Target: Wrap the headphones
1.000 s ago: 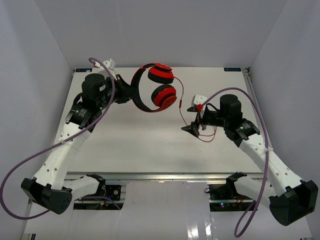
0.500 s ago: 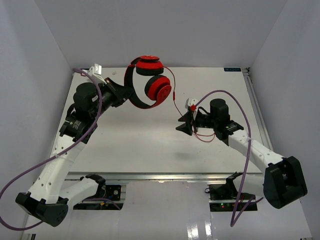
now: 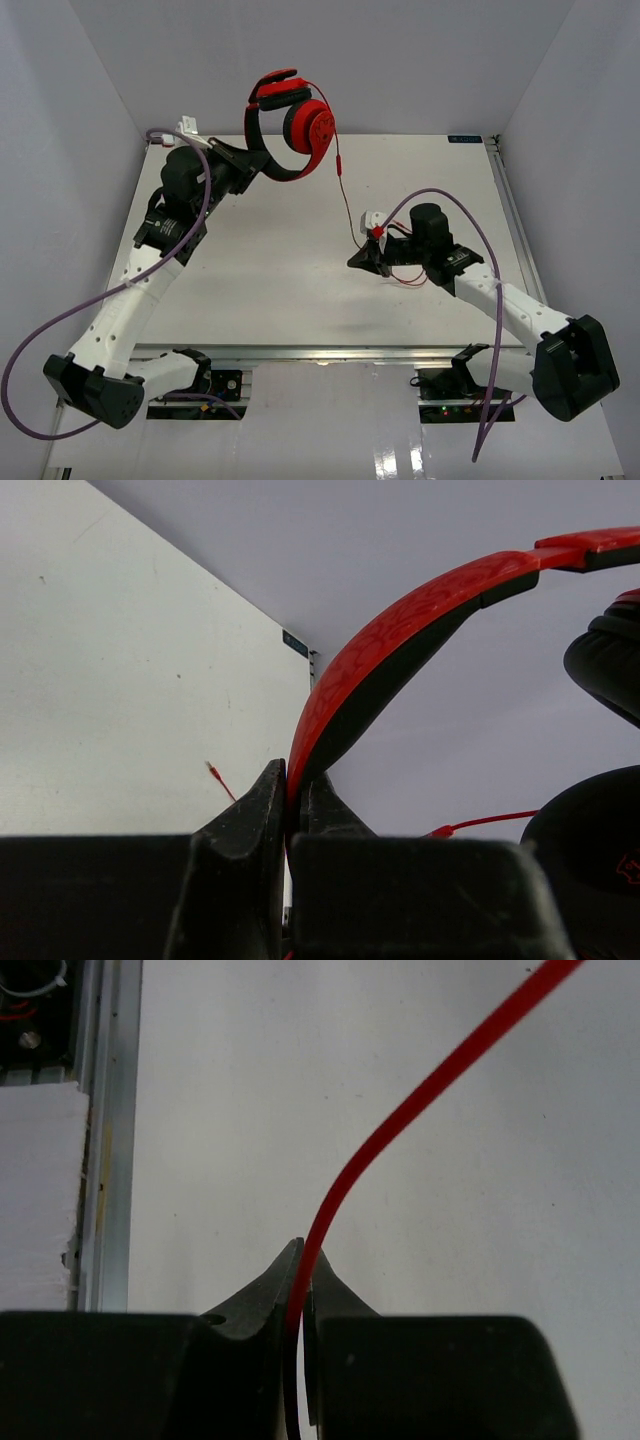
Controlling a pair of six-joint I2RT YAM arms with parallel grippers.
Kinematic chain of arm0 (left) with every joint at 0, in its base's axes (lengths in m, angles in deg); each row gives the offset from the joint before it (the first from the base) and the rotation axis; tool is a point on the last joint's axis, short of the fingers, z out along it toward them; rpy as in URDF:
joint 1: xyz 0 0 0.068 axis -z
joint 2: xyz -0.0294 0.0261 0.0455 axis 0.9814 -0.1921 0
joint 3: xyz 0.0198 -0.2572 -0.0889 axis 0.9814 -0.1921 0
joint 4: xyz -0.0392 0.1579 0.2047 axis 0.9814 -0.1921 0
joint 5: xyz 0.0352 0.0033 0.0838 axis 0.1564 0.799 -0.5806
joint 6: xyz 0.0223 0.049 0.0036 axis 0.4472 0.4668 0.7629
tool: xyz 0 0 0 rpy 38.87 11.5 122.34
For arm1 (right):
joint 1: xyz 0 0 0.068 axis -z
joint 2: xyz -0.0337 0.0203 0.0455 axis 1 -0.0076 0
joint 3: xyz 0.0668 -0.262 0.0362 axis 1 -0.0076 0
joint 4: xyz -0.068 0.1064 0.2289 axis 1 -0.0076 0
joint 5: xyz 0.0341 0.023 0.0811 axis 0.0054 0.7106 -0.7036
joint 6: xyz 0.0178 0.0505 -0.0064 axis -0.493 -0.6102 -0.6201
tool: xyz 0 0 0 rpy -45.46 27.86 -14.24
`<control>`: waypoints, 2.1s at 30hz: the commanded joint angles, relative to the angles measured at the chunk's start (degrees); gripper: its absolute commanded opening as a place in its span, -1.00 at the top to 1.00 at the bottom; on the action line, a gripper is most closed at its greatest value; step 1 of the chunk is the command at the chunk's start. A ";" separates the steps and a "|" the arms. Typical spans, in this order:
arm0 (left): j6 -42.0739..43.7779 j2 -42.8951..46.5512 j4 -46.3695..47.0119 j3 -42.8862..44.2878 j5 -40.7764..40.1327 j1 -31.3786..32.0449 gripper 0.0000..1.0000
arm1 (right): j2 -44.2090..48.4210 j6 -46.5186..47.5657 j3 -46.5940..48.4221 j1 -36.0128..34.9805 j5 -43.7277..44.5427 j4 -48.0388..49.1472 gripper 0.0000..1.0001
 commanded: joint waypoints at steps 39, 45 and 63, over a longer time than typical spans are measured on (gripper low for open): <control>57.48 -24.72 5.63 -0.06 9.39 17.34 1.00 | 6.31 34.90 19.49 4.28 41.17 -25.29 0.85; 58.59 -18.89 10.93 -6.34 23.53 17.31 1.00 | 1.72 28.01 20.53 6.53 33.37 -24.40 0.85; 49.24 -11.35 11.56 -4.97 30.54 17.31 1.00 | -7.11 14.46 16.22 20.35 -12.89 -22.68 0.80</control>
